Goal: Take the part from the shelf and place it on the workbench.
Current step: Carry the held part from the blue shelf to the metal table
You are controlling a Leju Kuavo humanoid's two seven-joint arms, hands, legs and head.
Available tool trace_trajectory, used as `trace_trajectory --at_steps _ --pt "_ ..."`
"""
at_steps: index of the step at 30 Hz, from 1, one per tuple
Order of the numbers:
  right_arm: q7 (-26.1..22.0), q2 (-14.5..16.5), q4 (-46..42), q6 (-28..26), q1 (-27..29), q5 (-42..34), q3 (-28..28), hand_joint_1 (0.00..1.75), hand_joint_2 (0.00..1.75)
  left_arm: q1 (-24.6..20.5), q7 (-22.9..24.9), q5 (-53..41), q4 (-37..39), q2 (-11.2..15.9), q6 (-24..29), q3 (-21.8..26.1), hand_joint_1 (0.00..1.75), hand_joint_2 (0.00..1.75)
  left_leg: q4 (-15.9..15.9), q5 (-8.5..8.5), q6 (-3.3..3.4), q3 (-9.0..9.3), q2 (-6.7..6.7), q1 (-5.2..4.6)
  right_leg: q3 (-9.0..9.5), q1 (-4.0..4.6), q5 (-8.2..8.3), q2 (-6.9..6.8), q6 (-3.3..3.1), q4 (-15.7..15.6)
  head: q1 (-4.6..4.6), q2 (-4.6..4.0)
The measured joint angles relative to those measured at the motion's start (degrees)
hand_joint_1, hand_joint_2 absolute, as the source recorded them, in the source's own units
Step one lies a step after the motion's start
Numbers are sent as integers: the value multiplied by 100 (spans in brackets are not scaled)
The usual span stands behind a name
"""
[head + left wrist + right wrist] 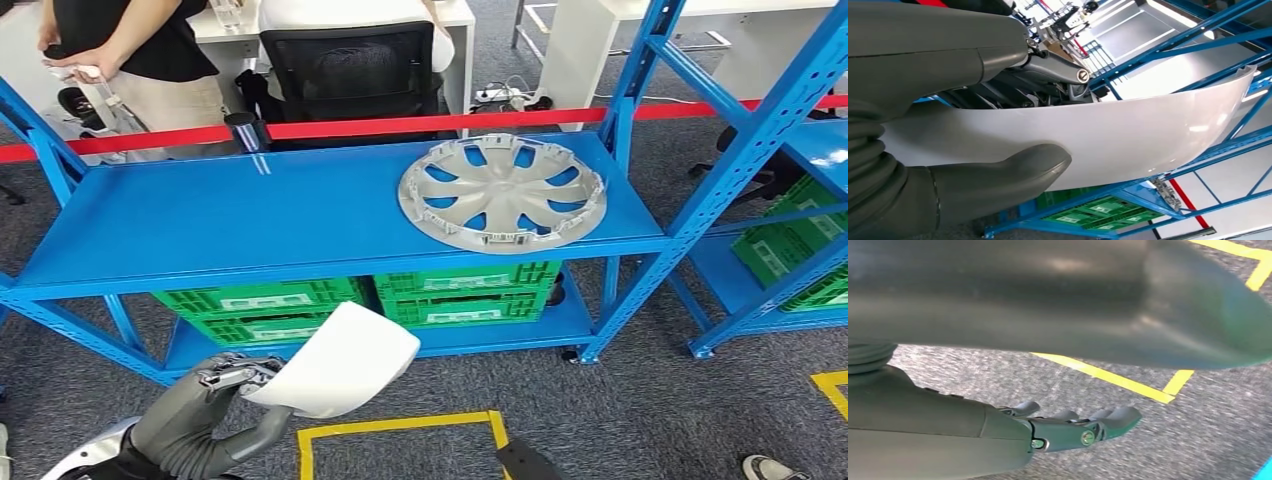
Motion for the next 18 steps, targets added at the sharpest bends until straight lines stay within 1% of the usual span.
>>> trace_trajectory --at_steps 1,2,3,4,6,7,8,9,10,11,12,13,14,15,16,17,18 --pt "2 -2 0 5 -6 5 9 0 0 -2 -2 5 6 0 17 -1 175 175 -445 149 20 281 0 1 -18 0 21 2 17 5 0 -1" --pt "3 -4 0 11 -17 14 20 0 0 -3 -8 9 10 0 42 -2 175 175 -839 261 55 509 -2 -10 -33 8 41 4 40 12 1 0" --pt "4 -7 0 23 -32 25 36 0 0 -4 -18 14 14 0 75 -2 175 175 -1105 323 95 650 -4 -23 -45 14 64 6 71 15 1 -1" --pt "5 -11 0 42 -50 39 55 0 0 -2 -31 16 23 1 108 -2 175 175 -1227 340 138 699 -7 -39 -56 16 88 6 106 15 2 0" --pt "10 -22 1 92 -86 72 104 0 0 5 -56 15 40 1 156 -2 175 175 -1246 389 230 660 -11 -56 -74 9 138 6 184 6 2 -1" --pt "14 -30 1 109 -100 84 126 0 0 7 -64 15 45 -1 167 -2 175 175 -1260 425 277 643 -7 -52 -93 1 119 8 216 28 3 0" --pt "16 -38 2 121 -115 93 146 0 0 7 -71 14 46 -2 174 -2 175 175 -1278 467 326 617 -1 -44 -143 -2 24 12 242 129 5 0" --pt "17 -46 2 124 -130 97 161 0 0 7 -74 14 48 -4 179 -2 175 175 -1293 511 366 580 8 -36 -241 -4 -155 15 264 358 8 1" --pt "19 -54 2 127 -143 97 172 0 0 8 -75 13 52 -5 182 -2 175 175 -1289 545 392 531 16 -37 -380 -8 -393 16 282 699 12 1" --pt "19 -61 3 130 -154 95 184 0 0 10 -77 13 58 -7 184 -2 175 175 -1279 578 407 473 20 -41 -532 -8 -633 17 296 1103 14 1" --pt "19 -68 5 136 -160 88 193 0 0 11 -76 11 67 -11 184 -2 175 175 -1265 608 411 417 24 -46 -646 -9 -802 17 306 1446 15 1" --pt "16 -76 9 143 -165 74 203 0 0 11 -75 10 75 -16 183 -2 175 175 -1246 633 410 364 24 -49 -674 -8 -866 17 309 1618 15 0" --pt "11 -82 14 150 -171 60 212 0 0 9 -75 8 81 -25 178 -2 175 175 -1221 655 404 315 23 -50 -581 -9 -820 16 307 1559 15 0" --pt "6 -87 20 157 -181 46 219 0 0 5 -74 7 84 -34 173 -2 175 175 -1193 669 395 274 22 -49 -375 -10 -689 16 300 1275 15 0" --pt "-1 -91 26 160 -196 35 222 0 0 -2 -74 5 84 -45 167 -2 175 175 -1159 681 381 241 22 -48 -97 -10 -544 16 289 847 15 0" --pt "-7 -94 32 157 -216 28 224 0 0 -10 -74 5 84 -54 163 -2 175 175 -1125 690 360 211 22 -57 139 -2 -434 16 266 453 15 0" --pt "-13 -96 36 148 -235 20 225 0 0 -16 -73 5 84 -60 161 -2 175 175 -1100 702 332 189 22 -66 293 4 -369 18 236 173 14 0"
